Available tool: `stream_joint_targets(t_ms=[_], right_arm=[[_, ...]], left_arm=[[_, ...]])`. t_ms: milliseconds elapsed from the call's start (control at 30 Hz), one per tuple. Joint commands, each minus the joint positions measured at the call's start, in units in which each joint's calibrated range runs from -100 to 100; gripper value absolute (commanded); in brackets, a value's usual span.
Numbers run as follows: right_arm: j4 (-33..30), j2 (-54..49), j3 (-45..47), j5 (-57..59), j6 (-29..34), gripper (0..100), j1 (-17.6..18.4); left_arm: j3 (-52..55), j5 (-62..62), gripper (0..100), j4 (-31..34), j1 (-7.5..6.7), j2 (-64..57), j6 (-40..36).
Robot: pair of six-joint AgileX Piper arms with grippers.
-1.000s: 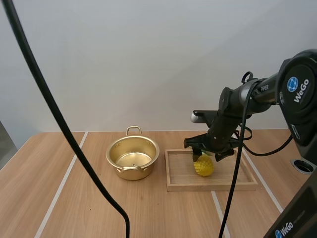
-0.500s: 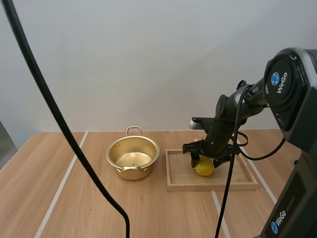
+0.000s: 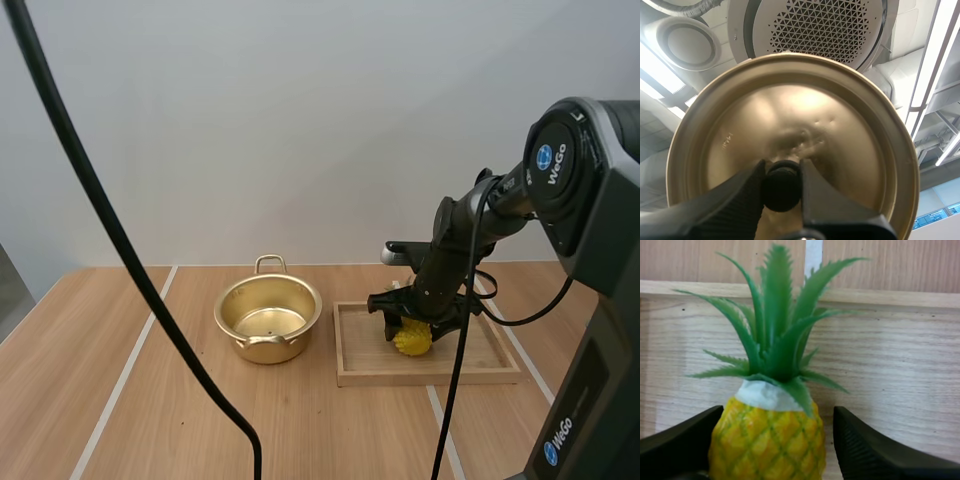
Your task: Open the pot, put the pineapple inside, and close it
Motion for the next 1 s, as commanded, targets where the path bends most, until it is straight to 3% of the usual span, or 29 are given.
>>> stream_joint_targets(t_ms=[0, 267, 333, 400, 433, 800, 967], right_arm=[[0.2, 0.0, -0.3, -0.3, -0.4, 100, -0.2], [1.7, 0.0, -0.3, 0.0, -1.9, 98, -0.2], [4.2, 0.0, -0.3, 1.6, -3.3, 60, -0.2], [6.0, 0.0, -0.3, 3.0, -3.3, 9, -0.2], [6.2, 0.0, -0.3, 3.1, -3.3, 0, -0.2], [5.7, -2.6, -0.9, 3.3, -3.3, 0, -0.2], [5.7, -10.3, -6.7, 14.0, -3.3, 0, -0.2]], left_arm=[[-0.3, -1.8, 0, 0.4, -0.14, 0.0, -0.6], [-0.3, -1.8, 0, 0.4, -0.14, 0.0, -0.6], [-0.3, -1.8, 0, 0.4, -0.14, 0.0, -0.6], [-0.3, -1.8, 0, 0.4, -0.14, 0.0, -0.6], [-0.3, -1.8, 0, 0.4, -0.14, 0.0, -0.6], [-0.3, -1.8, 0, 0.4, -0.14, 0.0, -0.6], [-0.3, -1.8, 0, 0.4, -0.14, 0.0, -0.6]])
